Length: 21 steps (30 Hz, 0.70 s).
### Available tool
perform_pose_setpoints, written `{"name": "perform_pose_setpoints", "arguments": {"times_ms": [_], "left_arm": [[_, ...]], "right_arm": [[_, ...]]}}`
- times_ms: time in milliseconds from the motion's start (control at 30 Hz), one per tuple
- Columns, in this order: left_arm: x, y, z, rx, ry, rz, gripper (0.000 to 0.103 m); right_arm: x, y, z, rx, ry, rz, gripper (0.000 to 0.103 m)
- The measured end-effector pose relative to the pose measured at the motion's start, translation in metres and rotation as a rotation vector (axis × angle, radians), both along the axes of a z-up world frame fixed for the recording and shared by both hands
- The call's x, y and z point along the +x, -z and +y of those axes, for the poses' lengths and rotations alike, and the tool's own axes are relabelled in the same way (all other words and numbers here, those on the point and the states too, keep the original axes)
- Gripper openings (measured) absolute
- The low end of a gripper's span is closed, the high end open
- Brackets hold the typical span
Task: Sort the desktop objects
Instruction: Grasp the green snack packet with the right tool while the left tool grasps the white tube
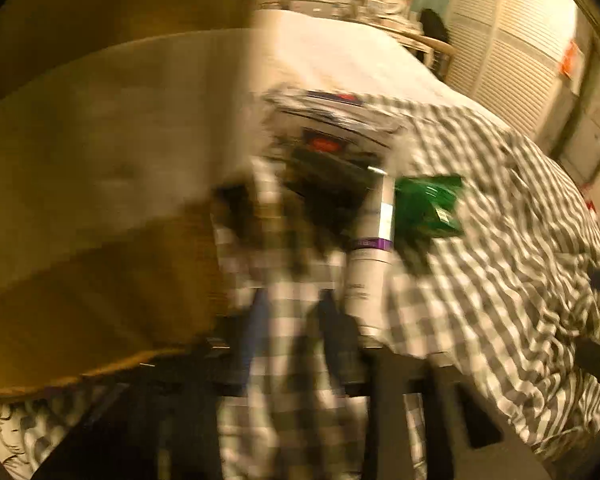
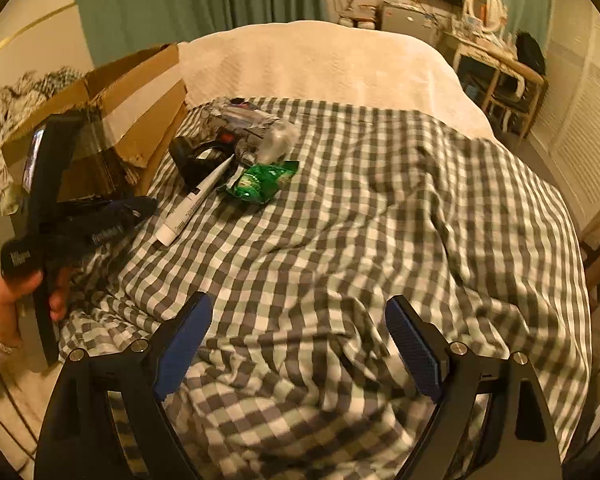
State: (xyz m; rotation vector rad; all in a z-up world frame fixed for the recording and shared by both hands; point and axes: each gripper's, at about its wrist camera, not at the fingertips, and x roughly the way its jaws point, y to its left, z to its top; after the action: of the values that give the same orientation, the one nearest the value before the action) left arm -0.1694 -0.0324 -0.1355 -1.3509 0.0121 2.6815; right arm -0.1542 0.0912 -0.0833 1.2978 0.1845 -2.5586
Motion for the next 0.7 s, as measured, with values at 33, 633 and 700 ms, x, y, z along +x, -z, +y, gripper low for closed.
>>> {"name": "perform_pose_setpoints", "arguments": {"times_ms": [33,633,700], "left_arm": [[0.002,-0.001,0.005,0.003,0.011,0.010,0.059],[-0.010,-0.007,0.022,0.172,0.047,0.026,0.080],[-0.009,-0.007,0.022,0.230,0.049,0.007,0.080]], "right_arm": [[-0.003,0.001,-0.003,0.000,-0.012,0.004,0.088],[-0.125,0.052,-0.032,-0.294,0.027,-0.054,0.038],[-0.113,0.045,-0.020,-0.281,0.038,-0.017,0.038]]}}
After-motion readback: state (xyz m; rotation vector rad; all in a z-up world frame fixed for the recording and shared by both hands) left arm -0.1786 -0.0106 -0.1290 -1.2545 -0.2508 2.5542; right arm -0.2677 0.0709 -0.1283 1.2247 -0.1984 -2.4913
